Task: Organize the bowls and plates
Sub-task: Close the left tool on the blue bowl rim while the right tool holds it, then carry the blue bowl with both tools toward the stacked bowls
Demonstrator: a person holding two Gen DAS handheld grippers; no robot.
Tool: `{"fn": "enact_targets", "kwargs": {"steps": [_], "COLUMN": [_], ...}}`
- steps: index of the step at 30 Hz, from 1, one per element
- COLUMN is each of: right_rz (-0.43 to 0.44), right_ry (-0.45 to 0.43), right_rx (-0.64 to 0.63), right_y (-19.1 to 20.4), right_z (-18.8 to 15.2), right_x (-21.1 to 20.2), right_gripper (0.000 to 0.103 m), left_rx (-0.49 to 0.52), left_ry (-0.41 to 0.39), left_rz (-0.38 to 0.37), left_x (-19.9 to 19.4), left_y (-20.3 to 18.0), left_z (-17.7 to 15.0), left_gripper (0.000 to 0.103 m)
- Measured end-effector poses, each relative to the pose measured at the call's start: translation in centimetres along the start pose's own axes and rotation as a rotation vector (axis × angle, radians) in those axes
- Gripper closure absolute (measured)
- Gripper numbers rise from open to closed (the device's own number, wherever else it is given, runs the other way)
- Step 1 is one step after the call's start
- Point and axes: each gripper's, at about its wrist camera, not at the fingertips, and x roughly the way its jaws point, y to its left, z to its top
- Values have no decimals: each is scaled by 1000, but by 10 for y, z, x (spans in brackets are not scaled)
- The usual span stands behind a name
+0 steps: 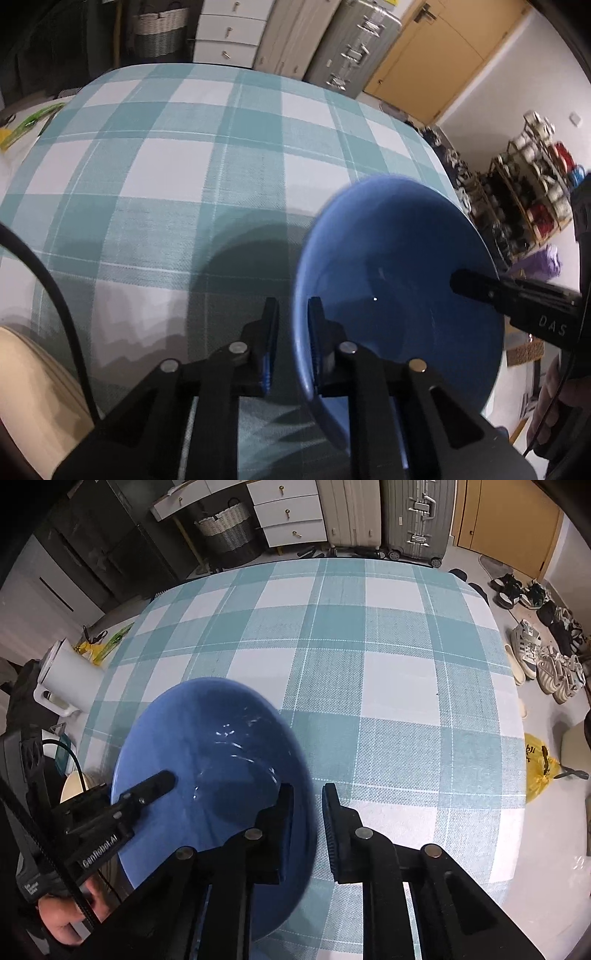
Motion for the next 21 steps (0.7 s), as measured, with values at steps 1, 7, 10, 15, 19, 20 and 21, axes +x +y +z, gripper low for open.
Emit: {"fn": "enact_targets", "kwargs": {"steps": [1,7,10,15,19,20,21], "right_rz": [4,-4,-8,-24,-4,-8,-13], "right_ry": [0,-6,-8,-17,-9,-9,-5], "right_rx": [6,-6,-11,-17,6,2,-4], "right_y": [1,6,7,7,3,4,5], "right_z": [0,2,2,3,4,4,4], "right_x": [0,-3,-4,-8,-10,-10,-10], "right_gripper": [87,89,93,94,95,95,95], "left_rx": [4,6,-2,16,15,9,4], "left_ry": [4,5,1,0,-11,-8,-6], "left_rz": [-12,-2,-1,-3,-12,-17,-20], "left_x": [-1,-2,-4,-6,-10,-11,-11], "left_y": [-2,-4,-2,-3,-3,-2,-1], "left_z": [0,-1,0,0,1,1,2], "left_gripper": [90,90,90,94,95,95,95]}}
